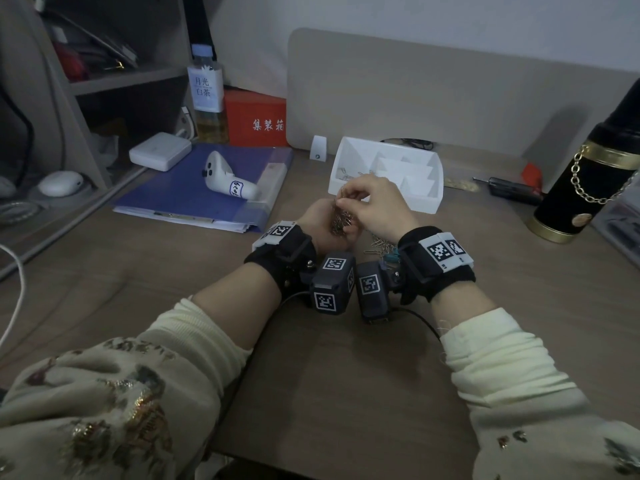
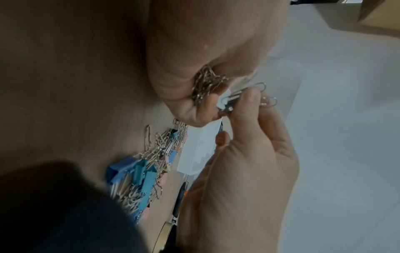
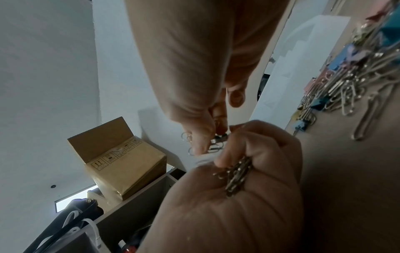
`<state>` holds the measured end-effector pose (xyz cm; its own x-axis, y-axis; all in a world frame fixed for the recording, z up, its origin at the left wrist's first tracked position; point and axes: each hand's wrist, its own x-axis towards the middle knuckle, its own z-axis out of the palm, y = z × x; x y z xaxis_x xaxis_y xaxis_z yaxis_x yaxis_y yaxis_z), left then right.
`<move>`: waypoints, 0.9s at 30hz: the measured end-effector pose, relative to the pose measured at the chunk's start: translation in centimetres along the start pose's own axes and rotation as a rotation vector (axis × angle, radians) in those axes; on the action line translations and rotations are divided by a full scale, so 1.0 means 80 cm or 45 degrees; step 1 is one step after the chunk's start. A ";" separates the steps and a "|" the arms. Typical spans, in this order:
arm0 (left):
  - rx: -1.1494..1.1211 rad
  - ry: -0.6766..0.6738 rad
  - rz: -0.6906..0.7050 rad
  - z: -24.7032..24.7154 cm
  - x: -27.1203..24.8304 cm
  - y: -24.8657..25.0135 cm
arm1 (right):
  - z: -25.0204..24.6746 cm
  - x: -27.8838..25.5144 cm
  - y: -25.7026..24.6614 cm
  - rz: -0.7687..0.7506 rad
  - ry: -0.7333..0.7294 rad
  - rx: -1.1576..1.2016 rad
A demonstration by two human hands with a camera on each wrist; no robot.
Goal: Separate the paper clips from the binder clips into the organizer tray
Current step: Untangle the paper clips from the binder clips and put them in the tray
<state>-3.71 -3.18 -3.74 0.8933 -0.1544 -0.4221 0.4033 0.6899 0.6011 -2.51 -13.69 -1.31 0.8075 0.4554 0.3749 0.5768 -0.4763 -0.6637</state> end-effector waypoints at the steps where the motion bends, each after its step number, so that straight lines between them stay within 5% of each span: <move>1: 0.005 -0.004 0.011 0.001 -0.001 0.000 | 0.001 -0.001 0.000 0.021 -0.019 0.047; 19: 0.090 0.125 0.059 0.004 -0.016 -0.001 | -0.004 -0.003 0.003 0.089 -0.038 0.085; 22: -0.029 0.016 0.033 0.000 -0.018 0.000 | -0.005 -0.008 -0.001 0.081 -0.107 0.171; 23: 0.156 0.014 0.128 0.003 -0.025 -0.003 | -0.005 -0.008 -0.002 0.080 -0.110 0.183; 25: 0.323 0.033 0.220 0.001 -0.021 -0.005 | -0.004 -0.006 0.000 0.080 -0.021 0.154; 27: 0.139 0.104 0.145 -0.004 -0.007 0.000 | -0.005 -0.001 0.004 0.096 0.098 0.081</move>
<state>-4.25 -2.88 -3.71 0.9171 -0.0183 -0.3982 0.3235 0.6178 0.7167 -2.34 -14.23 -1.30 0.8568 0.3600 0.3691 0.5069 -0.4573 -0.7307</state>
